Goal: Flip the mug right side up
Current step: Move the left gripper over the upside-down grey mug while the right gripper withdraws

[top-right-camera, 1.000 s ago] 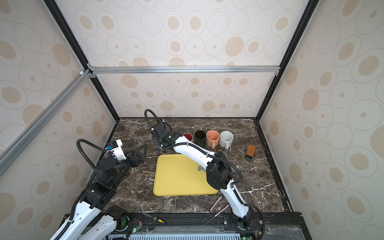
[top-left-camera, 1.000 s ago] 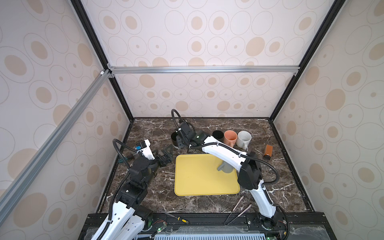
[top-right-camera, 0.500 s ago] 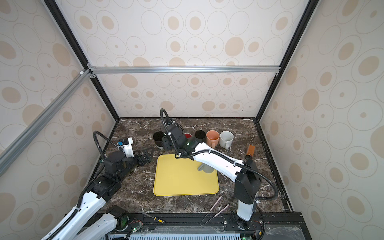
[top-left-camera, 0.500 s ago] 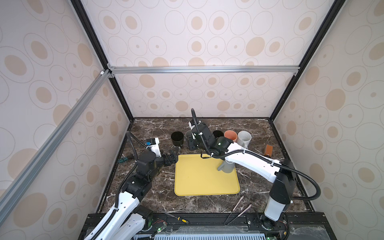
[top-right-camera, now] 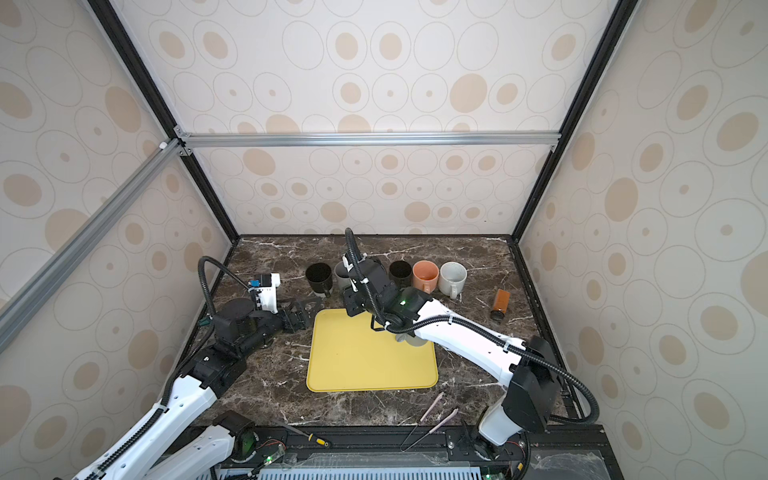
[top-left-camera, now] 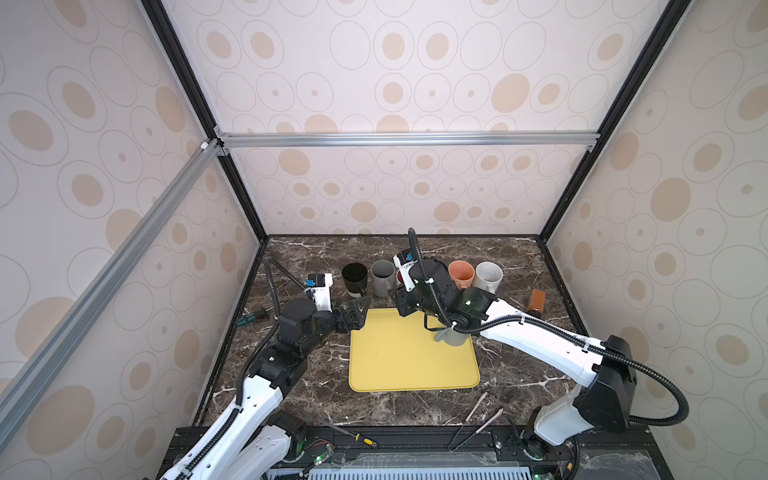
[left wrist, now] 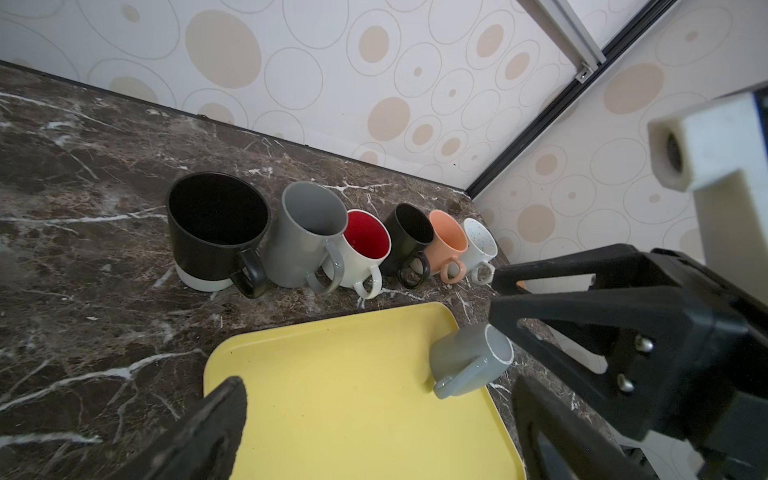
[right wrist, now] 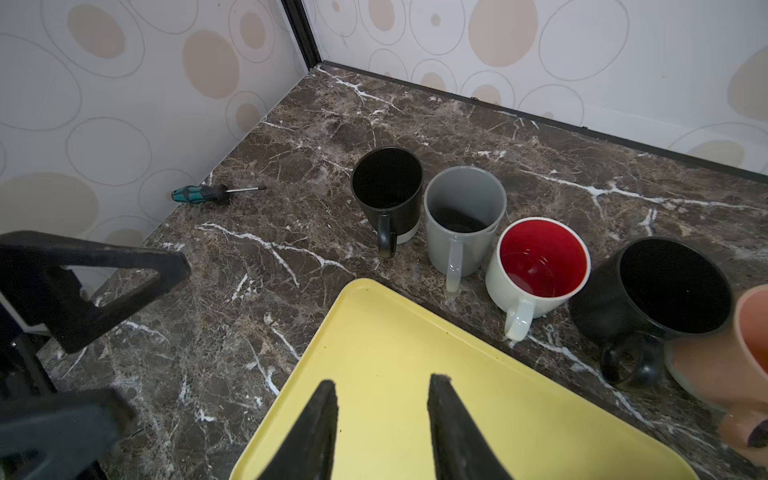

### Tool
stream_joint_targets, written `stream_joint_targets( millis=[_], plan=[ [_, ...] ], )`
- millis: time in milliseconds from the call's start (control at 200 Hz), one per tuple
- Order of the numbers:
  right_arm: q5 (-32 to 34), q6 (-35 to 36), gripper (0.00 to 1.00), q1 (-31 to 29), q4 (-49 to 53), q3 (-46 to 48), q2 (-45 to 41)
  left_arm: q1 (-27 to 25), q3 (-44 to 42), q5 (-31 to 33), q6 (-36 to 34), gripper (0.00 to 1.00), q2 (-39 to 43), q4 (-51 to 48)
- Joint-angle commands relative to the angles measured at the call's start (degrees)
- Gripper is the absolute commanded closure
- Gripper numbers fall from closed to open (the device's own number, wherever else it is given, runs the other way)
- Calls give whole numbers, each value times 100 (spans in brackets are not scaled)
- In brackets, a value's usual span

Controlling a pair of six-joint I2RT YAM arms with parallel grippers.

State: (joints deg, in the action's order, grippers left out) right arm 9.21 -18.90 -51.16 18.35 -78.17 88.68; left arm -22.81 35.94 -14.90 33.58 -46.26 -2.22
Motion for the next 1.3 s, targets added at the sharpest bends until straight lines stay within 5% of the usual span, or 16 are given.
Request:
stream_joint_targets(
  millis=[0, 215, 620, 840, 1295],
  plan=[
    [-387, -288, 62, 204, 104, 225, -170, -2, -7, -263, -129, 0, -31, 98],
    [-1132, -725, 62, 1058, 198, 671, -625, -544, 59, -134, -414, 1, -188, -144],
    [-996, -589, 62, 1698, 643, 1111, -1466, -2824, 1044, 1473, -1328, 13, -2098, -196],
    [-974, -554, 62, 1919, 636, 1397, -1774, -3069, 1488, 1289, -2054, 31, -3041, 221],
    [-1068, -593, 63, 2518, 557, 1918, -2304, -3270, 1970, 1025, -2620, 30, -4486, 793]
  ],
)
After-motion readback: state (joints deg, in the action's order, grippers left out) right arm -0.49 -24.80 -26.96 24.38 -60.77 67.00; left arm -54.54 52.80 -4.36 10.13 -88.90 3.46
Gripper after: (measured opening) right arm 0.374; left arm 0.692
